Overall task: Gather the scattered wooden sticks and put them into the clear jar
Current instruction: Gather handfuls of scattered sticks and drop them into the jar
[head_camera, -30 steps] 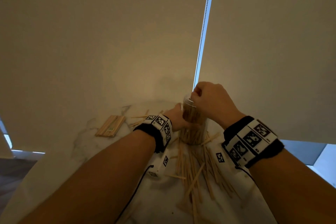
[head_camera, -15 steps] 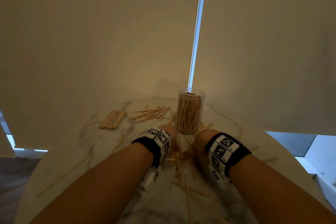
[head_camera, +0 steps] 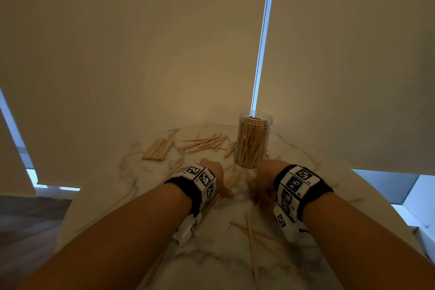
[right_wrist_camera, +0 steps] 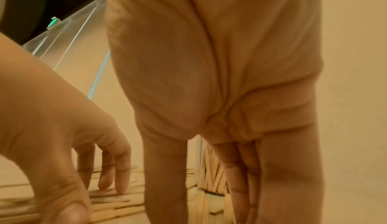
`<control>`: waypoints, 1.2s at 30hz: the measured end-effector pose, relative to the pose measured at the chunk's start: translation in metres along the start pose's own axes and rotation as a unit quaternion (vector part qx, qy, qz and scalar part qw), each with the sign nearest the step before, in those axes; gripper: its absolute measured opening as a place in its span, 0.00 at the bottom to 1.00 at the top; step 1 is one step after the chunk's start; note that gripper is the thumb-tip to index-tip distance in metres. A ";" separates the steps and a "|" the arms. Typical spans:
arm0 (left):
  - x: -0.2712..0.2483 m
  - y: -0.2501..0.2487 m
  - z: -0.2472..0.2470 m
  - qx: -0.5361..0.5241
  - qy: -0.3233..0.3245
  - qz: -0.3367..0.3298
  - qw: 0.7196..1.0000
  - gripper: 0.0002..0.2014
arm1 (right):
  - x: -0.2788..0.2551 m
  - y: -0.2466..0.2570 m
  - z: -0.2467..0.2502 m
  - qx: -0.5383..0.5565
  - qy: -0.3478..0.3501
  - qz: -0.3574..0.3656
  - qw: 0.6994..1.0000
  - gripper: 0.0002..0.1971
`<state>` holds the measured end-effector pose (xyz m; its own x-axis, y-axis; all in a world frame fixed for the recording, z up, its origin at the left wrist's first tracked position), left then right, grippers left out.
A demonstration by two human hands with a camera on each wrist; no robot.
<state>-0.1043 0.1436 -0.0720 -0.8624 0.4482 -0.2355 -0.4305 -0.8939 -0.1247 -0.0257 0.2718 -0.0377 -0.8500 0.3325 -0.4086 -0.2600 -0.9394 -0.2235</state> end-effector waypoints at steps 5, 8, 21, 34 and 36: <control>-0.009 -0.004 0.005 -0.034 -0.019 -0.028 0.999 0.28 | 0.002 0.000 -0.007 -0.004 -0.004 -0.006 1.000 0.19; -0.011 -0.003 0.006 -0.043 -0.021 -0.035 0.998 0.25 | 0.002 0.001 -0.009 -0.016 -0.016 0.004 1.000 0.22; -0.018 -0.016 -0.005 -0.051 -0.011 -0.049 0.997 0.19 | -0.004 0.007 -0.012 -0.039 -0.066 0.018 0.997 0.18; -0.006 -0.002 0.023 -0.492 -0.090 -0.044 0.865 0.11 | -0.021 -0.040 0.027 0.240 -0.203 0.014 0.949 0.09; -0.004 -0.008 0.028 -0.552 -0.120 -0.073 0.822 0.14 | -0.026 -0.042 0.039 0.288 -0.256 0.031 0.922 0.07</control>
<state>-0.1048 0.1484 -0.0435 -0.9082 0.4167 0.0401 -0.1442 -0.2213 -0.9645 -0.0104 0.2997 0.0164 -0.9377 0.3328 0.1000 -0.2791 -0.8927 0.3539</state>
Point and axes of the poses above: each hand's wrist, its own x-axis towards the middle knuckle, its own z-axis out of the back of the hand, y = z × x, the point moved 4 cm from there along x, towards the middle knuckle, and after that the axes turned 5 degrees about -x, right-handed, at the moved point
